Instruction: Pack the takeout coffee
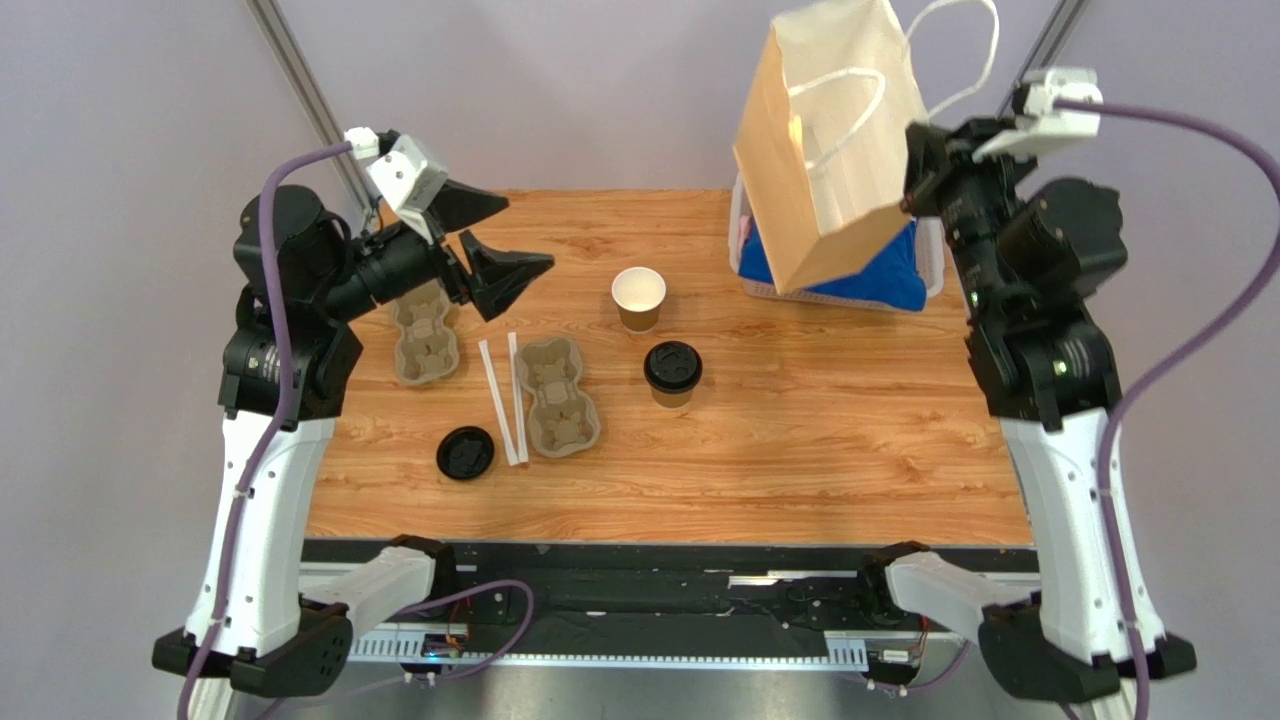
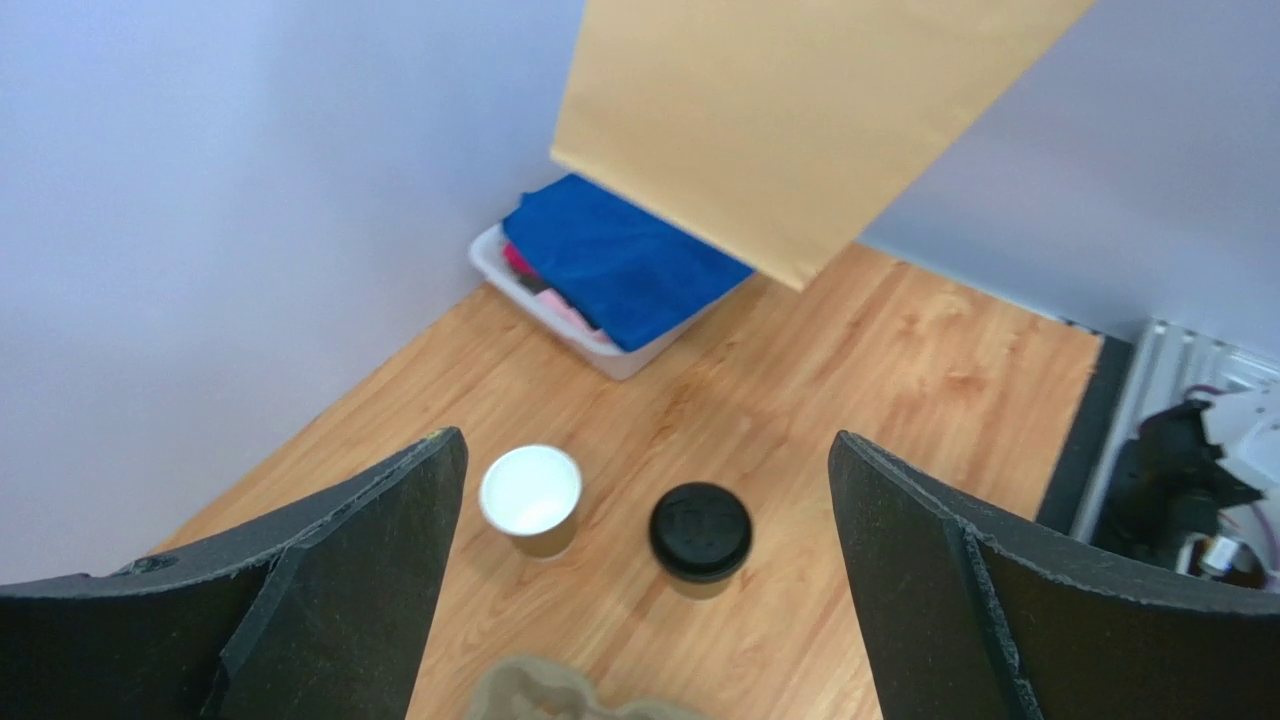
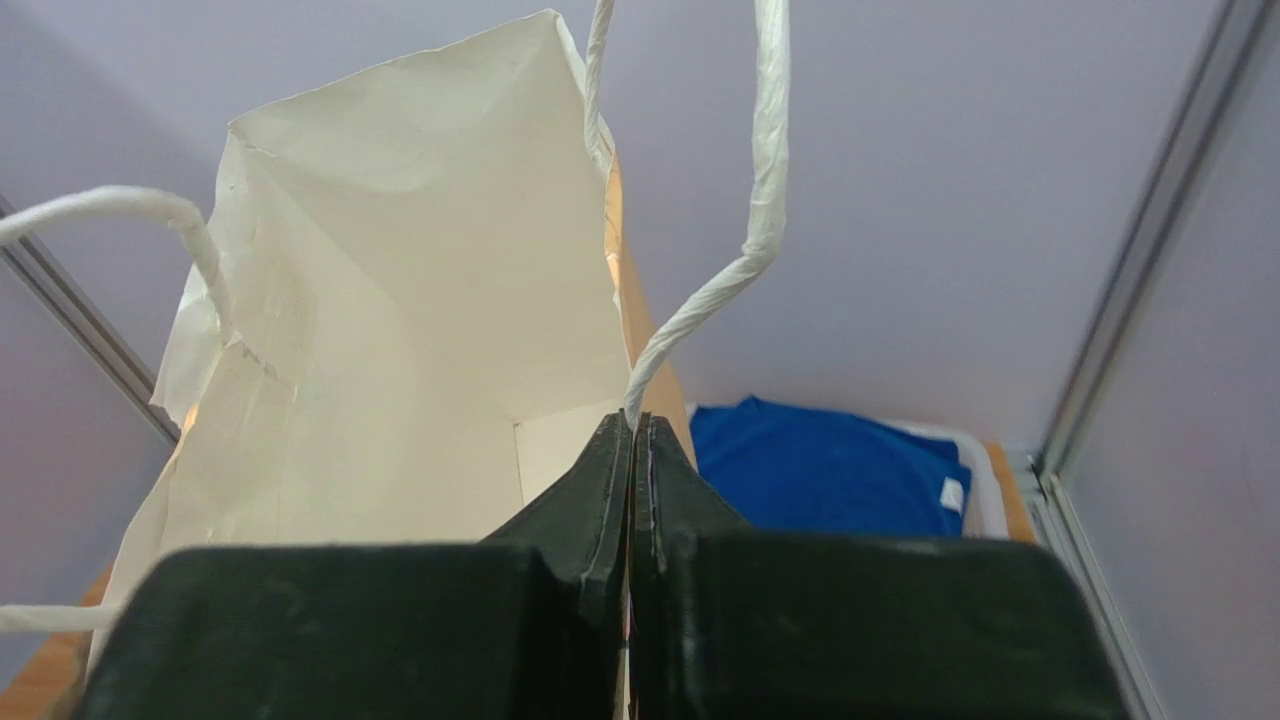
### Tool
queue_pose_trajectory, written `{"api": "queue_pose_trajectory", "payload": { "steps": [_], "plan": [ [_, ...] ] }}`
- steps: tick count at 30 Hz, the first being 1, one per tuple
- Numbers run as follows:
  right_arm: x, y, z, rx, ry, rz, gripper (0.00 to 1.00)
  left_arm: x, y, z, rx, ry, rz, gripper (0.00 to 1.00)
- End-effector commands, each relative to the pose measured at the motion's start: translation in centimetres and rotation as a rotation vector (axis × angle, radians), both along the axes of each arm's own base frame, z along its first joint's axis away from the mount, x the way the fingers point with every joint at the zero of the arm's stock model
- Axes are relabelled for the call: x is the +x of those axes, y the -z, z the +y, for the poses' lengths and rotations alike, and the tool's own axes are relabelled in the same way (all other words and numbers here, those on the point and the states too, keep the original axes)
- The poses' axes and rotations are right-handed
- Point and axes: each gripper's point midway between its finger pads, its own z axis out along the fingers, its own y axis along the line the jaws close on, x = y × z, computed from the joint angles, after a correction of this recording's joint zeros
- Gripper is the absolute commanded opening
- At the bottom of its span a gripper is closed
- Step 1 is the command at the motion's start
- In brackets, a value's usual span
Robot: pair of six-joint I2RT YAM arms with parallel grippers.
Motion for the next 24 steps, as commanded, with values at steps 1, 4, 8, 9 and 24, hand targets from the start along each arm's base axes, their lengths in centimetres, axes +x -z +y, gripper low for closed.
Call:
{"api": "queue_pose_trajectory", "payload": {
  "steps": [1, 4, 8, 9, 24],
  "plan": [
    [-3.3, 6.0, -1.5, -0.028, 0.036, 0.158, 0.00, -1.3, -1.9, -2.6, -0.033, 0.058, 0.015, 0.99],
    [-5.6, 8.8, -2.4, -0.046, 0.047, 0.203, 0.00, -2.3, -2.8, -5.0, -0.017, 0.125, -0.034, 0.99],
    [-7.6, 12.1, -3.4, -0.036, 0.078, 0.262, 0.00, -2.7, -1.7, -9.6, 0.059, 0.231, 0.007, 0.95],
    [-7.5, 13.9, -3.4, -0.037, 0.085, 0.302, 0.00, -3.1, -2.9, -10.2, 0.052, 0.248, -0.009, 0.94],
    [-7.5, 24.1, -3.3, 0.164, 0.176, 0.540, 0.00, -2.9, 2.9, -24.4, 0.184, 0.359, 0.192, 0.99]
  ]
}}
